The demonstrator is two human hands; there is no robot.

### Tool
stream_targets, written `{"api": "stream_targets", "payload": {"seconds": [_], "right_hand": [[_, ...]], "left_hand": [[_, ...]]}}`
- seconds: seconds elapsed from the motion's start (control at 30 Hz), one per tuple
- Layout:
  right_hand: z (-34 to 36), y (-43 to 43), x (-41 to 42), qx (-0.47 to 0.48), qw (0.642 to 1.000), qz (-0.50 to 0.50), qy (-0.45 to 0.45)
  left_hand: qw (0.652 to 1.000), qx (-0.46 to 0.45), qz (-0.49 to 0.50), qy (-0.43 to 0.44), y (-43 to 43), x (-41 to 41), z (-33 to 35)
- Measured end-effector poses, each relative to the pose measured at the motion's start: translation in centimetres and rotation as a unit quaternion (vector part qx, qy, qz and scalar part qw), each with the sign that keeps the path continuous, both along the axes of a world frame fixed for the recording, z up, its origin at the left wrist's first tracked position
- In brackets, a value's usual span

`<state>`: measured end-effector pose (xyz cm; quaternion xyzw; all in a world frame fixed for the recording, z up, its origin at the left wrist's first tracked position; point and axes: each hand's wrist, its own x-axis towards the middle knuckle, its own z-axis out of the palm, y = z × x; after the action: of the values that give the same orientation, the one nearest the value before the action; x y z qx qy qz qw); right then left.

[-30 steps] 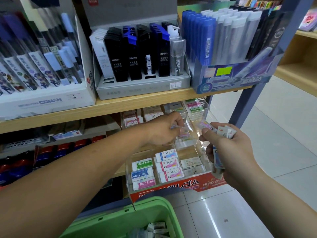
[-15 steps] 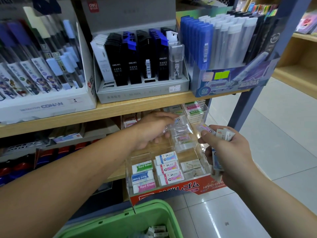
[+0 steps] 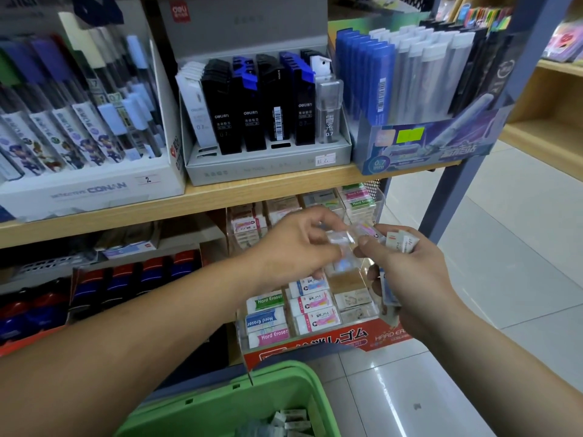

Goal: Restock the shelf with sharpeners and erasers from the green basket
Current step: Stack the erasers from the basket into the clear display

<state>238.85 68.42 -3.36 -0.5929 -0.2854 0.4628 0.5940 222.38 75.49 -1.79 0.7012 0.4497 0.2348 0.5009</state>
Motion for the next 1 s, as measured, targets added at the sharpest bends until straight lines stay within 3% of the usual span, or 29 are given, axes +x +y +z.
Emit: {"api": "stream_targets", "payload": {"seconds": [0.13,0.37,0.5,0.6,0.8,1.0], "right_hand": [[-0.4,0.0,0.9,-0.017,0.999,-0.024,-0.032],[-0.6,-0.1,1.4,-0.026,0.999,-0.029,-0.026],[-0.7,-0.1,1.4,-0.026,0.999,-0.023,-0.027],[-0.7,-0.1,1.5,-0.031,0.999,-0.023,-0.028],[-0.6,-0.2,1.5,-0.03,0.999,-0.024,-0.033],[-0.4,-0.3,1.3,-0.04,0.998,-0.029,-0.043]], "left_hand": [[0.994,0.045,0.094,0.031,3.1,0.0,-0.8],[0.983,0.121,0.112,0.078,3.8,2.5,-3.5],[0.961,0.189,0.103,0.172,4.0,2.2,-4.5],[0.921,0.258,0.067,0.284,4.2,2.0,-4.3],[0.949,0.186,0.038,0.25,4.2,2.4,-3.8],[0.928,0.163,0.049,0.331,4.3,3.6,-2.8]]}}
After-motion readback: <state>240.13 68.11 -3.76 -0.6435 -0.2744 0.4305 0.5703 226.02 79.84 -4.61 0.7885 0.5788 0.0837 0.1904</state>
